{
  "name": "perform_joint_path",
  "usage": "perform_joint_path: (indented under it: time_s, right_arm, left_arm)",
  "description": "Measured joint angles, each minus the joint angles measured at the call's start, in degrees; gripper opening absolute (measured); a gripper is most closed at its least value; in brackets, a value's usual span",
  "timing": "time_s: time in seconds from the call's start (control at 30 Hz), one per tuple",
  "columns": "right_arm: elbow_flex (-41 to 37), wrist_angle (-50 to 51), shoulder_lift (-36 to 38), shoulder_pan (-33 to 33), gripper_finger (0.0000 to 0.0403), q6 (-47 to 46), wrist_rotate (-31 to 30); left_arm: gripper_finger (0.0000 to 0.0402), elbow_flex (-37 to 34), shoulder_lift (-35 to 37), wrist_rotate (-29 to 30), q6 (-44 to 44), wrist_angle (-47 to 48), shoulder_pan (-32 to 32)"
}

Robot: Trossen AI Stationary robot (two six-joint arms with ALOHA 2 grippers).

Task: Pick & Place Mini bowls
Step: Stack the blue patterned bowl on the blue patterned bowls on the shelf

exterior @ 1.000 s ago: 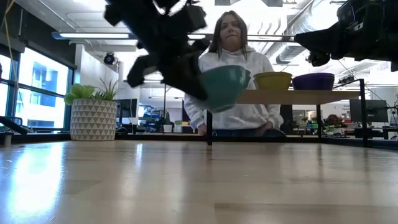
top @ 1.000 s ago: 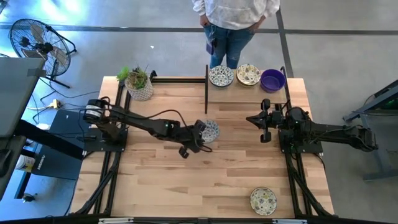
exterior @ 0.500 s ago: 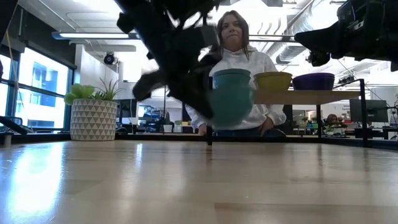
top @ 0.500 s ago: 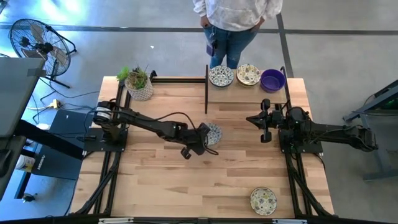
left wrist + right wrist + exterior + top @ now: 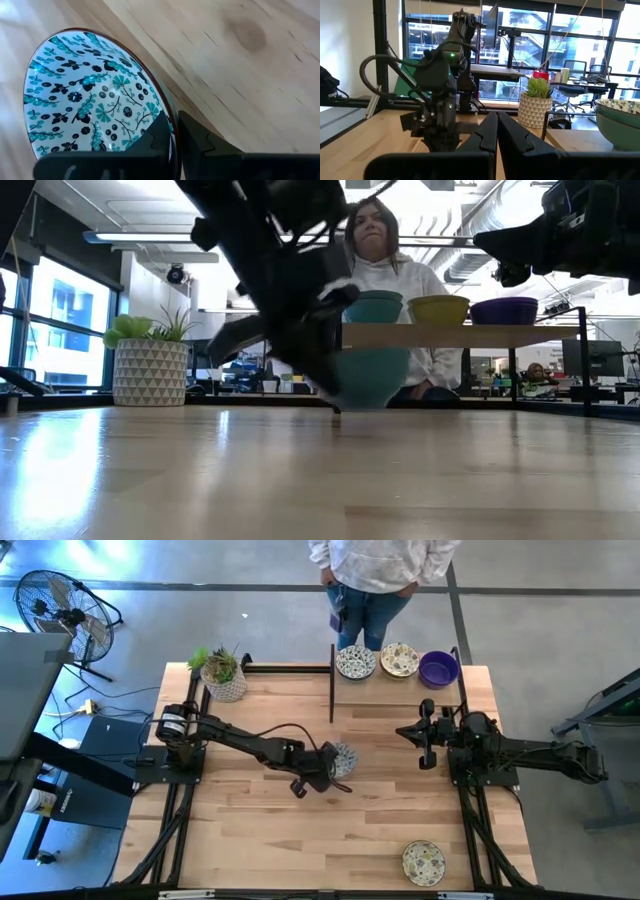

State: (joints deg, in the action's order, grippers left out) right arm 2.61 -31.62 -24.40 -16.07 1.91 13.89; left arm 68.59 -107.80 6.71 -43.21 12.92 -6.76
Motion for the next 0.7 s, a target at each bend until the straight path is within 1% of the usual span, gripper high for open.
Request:
perform_joint_path:
  time_s: [0.2,0.5,0.7]
  right_arm:
    - [0.0,0.02,0.0,-0.01,0.0002,0.0,0.0]
    - [0.0,0.04,0.0,-0.01,0.0001,0.0,-0.02]
    - [0.0,0.06,0.0,0.0,0.0001,0.0,-0.02]
  left_arm:
    - [0.0023,0.18,0.15,-0.15,0.15,-0.33,0.0]
    - [0.0094,0.14,0.1,-0.72,0.17,0.52,0.0]
    - [0.0117,0.14,0.13,-1.16,0.47,1.43,0.0]
